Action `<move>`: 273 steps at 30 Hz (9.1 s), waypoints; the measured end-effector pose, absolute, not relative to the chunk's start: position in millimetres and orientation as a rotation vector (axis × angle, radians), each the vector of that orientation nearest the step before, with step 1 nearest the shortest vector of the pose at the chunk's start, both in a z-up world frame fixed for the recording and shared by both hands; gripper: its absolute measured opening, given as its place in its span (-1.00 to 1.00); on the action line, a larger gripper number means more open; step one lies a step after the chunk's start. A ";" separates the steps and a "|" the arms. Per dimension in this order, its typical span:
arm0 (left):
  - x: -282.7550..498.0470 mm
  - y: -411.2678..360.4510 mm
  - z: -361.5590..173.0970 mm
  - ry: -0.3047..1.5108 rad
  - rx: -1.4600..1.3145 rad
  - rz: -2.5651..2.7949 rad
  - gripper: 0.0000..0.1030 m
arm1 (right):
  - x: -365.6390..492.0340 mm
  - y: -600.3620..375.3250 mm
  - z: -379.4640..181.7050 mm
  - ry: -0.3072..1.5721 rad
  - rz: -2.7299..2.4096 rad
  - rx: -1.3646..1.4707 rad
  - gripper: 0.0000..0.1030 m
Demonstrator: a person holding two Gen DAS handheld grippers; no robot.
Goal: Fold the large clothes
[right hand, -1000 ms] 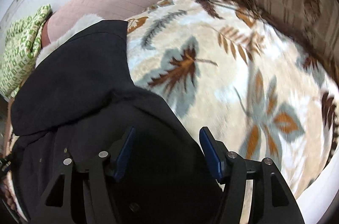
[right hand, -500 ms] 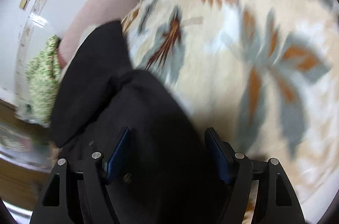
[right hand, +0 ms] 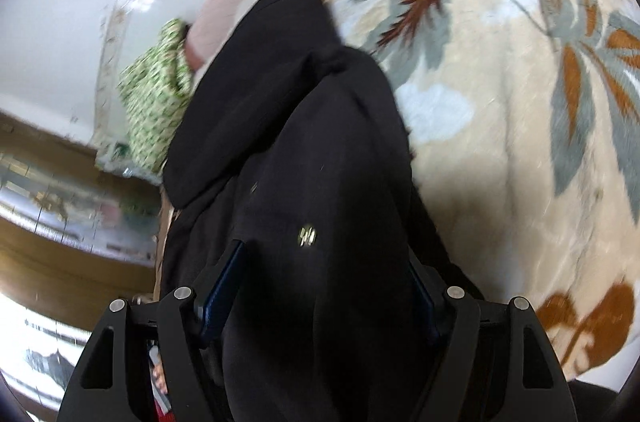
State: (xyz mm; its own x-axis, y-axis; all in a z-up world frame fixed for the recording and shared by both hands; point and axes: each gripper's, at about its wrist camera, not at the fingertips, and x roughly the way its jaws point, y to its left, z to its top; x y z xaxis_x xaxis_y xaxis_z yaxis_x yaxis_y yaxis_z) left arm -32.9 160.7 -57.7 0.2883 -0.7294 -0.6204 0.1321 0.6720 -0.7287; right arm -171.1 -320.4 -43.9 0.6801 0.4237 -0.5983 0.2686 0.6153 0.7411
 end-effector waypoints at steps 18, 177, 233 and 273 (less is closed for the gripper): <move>-44.6 133.6 -53.1 1.086 -0.497 -0.592 0.48 | -176.9 -329.3 -62.2 0.842 -0.084 0.942 0.80; 124.8 135.6 12.3 0.840 -0.087 0.150 0.61 | 319.2 -150.0 -25.3 0.907 -0.085 0.195 0.10; 116.5 139.0 18.7 0.858 -0.115 0.176 0.60 | 165.7 -202.4 76.8 0.634 -0.219 0.235 -0.06; 108.1 140.8 36.6 0.851 -0.241 0.008 0.60 | -3.1 -317.6 9.5 0.649 -0.375 0.496 0.59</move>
State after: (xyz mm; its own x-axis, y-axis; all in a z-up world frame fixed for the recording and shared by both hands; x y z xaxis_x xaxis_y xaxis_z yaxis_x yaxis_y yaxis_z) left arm 108.1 140.8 36.6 0.6609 -0.0893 -0.7451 -0.1031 0.9727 -0.2080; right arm -3.1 -317.6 9.5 0.7372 -0.1763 -0.6523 0.4772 0.8193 0.3179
